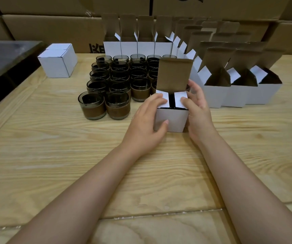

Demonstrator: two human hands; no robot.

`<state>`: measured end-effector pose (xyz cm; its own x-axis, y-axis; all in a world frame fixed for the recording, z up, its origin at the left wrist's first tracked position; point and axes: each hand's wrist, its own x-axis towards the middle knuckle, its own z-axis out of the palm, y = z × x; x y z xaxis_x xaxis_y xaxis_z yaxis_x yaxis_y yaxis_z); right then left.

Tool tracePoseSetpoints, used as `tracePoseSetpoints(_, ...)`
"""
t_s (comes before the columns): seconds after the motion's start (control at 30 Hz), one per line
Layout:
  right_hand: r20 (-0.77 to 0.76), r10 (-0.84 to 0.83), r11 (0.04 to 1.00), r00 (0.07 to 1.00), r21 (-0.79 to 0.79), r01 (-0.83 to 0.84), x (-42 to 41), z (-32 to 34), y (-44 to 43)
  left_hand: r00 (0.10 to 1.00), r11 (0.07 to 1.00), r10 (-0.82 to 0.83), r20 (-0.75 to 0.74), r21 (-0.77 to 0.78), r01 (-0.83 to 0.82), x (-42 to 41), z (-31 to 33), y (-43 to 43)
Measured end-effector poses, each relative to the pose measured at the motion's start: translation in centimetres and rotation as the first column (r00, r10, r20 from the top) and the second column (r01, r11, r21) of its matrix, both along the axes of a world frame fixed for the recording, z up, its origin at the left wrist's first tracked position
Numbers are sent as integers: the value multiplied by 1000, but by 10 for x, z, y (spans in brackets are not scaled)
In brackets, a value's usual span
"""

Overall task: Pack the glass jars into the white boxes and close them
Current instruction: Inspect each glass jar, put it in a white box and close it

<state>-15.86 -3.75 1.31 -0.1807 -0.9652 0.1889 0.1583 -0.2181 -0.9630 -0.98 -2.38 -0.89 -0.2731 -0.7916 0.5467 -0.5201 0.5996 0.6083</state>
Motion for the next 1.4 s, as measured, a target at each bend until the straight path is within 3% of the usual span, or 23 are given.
tracePoseSetpoints(0.27, 83, 66, 991, 994, -121, -56, 1, -5, 2, 999, 1000, 1, -48, -28, -2, 1, 0, -2)
tracePoseSetpoints(0.43, 27, 54, 993, 998, -108, -50, -2, -4, 3, 997, 1000, -8, -77, 18, 9, 1, 1, -1)
tracePoseSetpoints(0.67, -125, 198, 968, 972, -133, -214, -18, -5, 7, 956, 990, 4, -292, 133, 36, 2, 4, 4)
tracePoseSetpoints(0.9, -222, 136, 980, 965, -109, -164, -16, -6, 10, 896, 990, 9, -443, 132, 55, 3, 5, 5)
tracePoseSetpoints(1.1, -247, 75, 986, 966, -129, -109, -16, -6, 10, 914, 997, 12, -406, 70, 18, 6, 3, -1)
tracePoseSetpoints(1.4, -333, 107, 982, 937, -113, -152, -21, -6, 10, 924, 992, 50, -378, 129, -1, 8, 4, -2)
